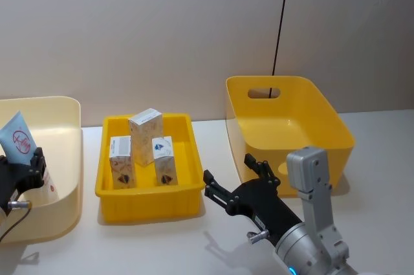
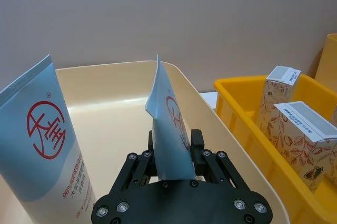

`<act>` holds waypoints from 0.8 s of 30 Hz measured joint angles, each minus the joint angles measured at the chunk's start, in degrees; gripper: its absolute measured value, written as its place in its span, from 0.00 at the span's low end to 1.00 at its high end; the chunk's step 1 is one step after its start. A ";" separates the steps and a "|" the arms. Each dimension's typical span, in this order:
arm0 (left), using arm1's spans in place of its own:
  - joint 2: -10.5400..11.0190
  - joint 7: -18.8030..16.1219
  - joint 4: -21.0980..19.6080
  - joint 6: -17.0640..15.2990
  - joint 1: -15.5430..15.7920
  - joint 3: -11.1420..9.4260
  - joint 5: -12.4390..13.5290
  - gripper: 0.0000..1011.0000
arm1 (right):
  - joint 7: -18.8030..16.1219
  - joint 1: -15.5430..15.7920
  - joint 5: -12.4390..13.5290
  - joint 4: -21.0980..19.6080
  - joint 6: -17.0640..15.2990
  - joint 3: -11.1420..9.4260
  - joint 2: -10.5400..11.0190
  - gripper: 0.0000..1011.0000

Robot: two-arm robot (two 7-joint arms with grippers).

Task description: Bimanual collaborative sorting of washing and personal care products

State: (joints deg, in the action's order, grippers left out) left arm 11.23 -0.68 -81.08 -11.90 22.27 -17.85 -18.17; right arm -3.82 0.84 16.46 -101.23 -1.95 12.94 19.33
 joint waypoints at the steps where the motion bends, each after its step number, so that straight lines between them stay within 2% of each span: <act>1: -0.03 0.01 0.06 0.00 0.02 0.01 0.00 0.36 | 0.00 0.00 0.00 0.00 0.00 0.00 0.00 0.99; 16: -0.04 1.13 0.10 0.44 -0.03 0.53 -0.47 0.27 | 0.00 0.00 0.00 0.00 0.00 0.00 0.00 0.99; 24: 0.81 4.93 -1.20 2.48 -0.32 2.31 -2.85 0.27 | 0.00 0.00 0.00 0.00 0.00 0.00 0.00 0.99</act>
State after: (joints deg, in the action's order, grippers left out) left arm 12.03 4.25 -82.28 -9.42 21.95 -15.54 -21.02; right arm -3.82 0.84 16.46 -101.23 -1.95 12.94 19.34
